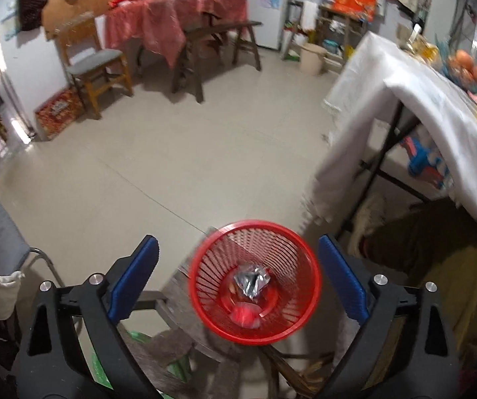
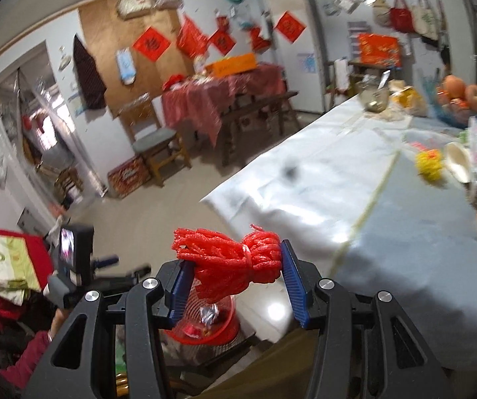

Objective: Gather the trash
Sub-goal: 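Carry the cup and red string to the wastebasket and open both tools, then move both tools back over the table toward the remaining items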

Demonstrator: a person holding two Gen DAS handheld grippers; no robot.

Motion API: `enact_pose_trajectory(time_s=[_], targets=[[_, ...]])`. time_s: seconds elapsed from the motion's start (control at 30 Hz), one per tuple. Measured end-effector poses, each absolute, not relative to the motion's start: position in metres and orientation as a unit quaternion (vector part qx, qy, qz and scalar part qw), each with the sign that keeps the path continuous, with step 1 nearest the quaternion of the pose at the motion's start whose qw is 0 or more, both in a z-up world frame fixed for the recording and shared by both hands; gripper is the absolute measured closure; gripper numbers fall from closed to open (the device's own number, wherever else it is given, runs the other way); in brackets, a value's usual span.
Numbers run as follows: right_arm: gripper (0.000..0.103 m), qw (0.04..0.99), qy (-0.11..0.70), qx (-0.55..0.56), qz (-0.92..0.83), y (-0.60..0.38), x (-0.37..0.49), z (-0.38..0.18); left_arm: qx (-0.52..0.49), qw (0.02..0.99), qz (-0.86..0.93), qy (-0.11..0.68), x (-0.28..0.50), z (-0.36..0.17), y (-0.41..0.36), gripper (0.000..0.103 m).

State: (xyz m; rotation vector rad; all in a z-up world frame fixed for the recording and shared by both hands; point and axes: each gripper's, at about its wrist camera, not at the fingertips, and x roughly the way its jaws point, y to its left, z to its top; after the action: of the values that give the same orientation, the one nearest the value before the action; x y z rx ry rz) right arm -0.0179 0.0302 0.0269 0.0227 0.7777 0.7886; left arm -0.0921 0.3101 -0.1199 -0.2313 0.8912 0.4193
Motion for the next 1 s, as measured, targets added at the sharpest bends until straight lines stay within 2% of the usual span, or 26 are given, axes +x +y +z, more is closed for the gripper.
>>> enact_pose_trajectory(time_s=[0.27,0.57,0.73,1.0], targets=[[0.053,0.8,0.415,-0.049,0.43,0.113,-0.04,-0.005,-0.112,0.876,0.265,0.387,-0.118,-0.093,0.346,0.007],[0.052,0.749,0.467,-0.114,0.456,0.195,-0.038,-0.055,-0.145,0.865,0.298,0.377,-0.138,-0.089,0.385,0.007],[0.036,0.735,0.488,-0.112,0.458,0.216,-0.032,-0.071,-0.154,0.865,0.296,0.374,-0.143,-0.086,0.393,0.007],[0.035,0.746,0.47,-0.101,0.46,0.205,-0.03,-0.054,-0.15,0.867,0.295,0.372,-0.143,-0.082,0.391,0.007]])
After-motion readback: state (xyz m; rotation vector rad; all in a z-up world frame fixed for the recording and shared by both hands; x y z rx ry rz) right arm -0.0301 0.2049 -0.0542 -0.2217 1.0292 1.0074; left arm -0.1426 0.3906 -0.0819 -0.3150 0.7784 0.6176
